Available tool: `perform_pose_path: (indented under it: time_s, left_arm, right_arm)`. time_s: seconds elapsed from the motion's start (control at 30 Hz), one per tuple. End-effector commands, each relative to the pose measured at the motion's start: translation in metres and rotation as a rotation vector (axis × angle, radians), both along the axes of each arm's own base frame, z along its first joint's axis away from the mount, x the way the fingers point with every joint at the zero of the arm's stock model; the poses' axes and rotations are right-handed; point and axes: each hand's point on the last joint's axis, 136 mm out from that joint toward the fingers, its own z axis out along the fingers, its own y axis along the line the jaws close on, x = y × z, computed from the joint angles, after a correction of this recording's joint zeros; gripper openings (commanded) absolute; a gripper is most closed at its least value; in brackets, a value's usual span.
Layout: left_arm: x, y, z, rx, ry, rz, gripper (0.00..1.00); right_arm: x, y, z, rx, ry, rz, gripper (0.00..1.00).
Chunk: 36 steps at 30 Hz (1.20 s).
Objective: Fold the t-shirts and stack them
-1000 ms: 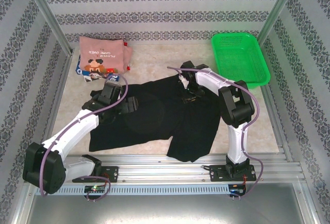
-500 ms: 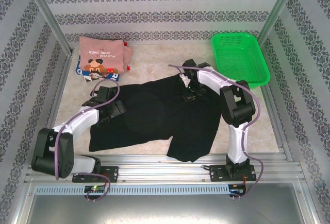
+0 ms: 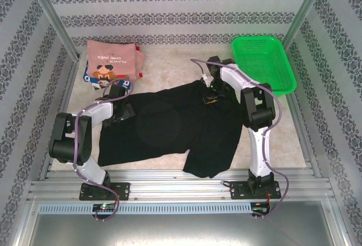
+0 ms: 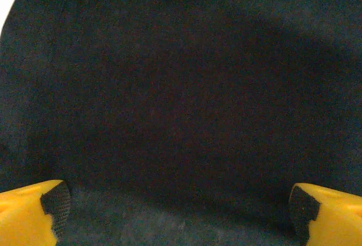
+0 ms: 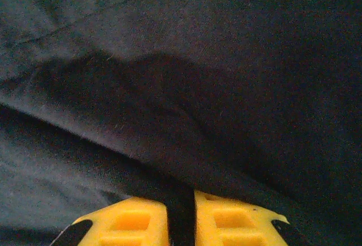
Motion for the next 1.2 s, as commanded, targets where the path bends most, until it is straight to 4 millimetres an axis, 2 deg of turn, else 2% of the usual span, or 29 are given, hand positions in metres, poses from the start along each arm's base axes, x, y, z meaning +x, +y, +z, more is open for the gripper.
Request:
perform_pose_path:
  time_s: [0.0,0.13,0.2,0.33,0.5,0.6,0.8,0.9,0.93,0.97,1.07,1.17]
  left_arm:
    - [0.024,0.008,0.011,0.055,-0.043,-0.041,1.0]
    - [0.043,0.002,0.035,0.039,-0.111,-0.07,0.99]
    - [0.052,-0.005,0.054,0.022,-0.166,-0.103,0.99]
    - [0.069,-0.03,0.106,0.005,-0.31,-0.217,1.0]
    - [0.072,-0.067,0.172,-0.043,-0.485,-0.343,1.0]
    - [0.067,-0.085,0.198,-0.05,-0.535,-0.395,1.0]
    - [0.054,-0.115,0.225,-0.088,-0.584,-0.472,1.0]
    - [0.046,-0.128,0.239,-0.102,-0.614,-0.515,1.0]
    - [0.043,-0.132,0.245,-0.109,-0.629,-0.528,1.0]
    - [0.039,-0.136,0.25,-0.114,-0.643,-0.543,1.0]
    - [0.029,-0.144,0.26,-0.113,-0.666,-0.577,1.0]
    - [0.02,-0.149,0.266,-0.112,-0.678,-0.596,1.0]
  right_arm:
    - [0.0,-0.004,0.002,0.009,0.042,-0.005,0.19]
    - [0.017,-0.005,0.008,0.001,-0.001,-0.027,0.18]
    - [0.024,-0.005,0.011,-0.001,-0.019,-0.028,0.18]
    - [0.034,-0.005,0.016,-0.001,-0.046,-0.025,0.18]
    - [0.044,-0.003,0.017,0.0,-0.055,-0.022,0.2]
    - [0.05,-0.004,0.011,-0.01,-0.052,-0.022,0.22]
    - [0.071,-0.013,0.014,-0.075,-0.112,-0.048,0.32]
    - [0.079,-0.019,0.035,-0.102,-0.184,-0.085,0.37]
    - [0.081,-0.019,0.046,-0.101,-0.222,-0.094,0.43]
    - [0.081,-0.02,0.056,-0.108,-0.259,-0.096,0.49]
    - [0.072,-0.023,0.079,-0.117,-0.315,-0.095,0.53]
    - [0.053,-0.022,0.082,-0.1,-0.28,-0.113,0.54]
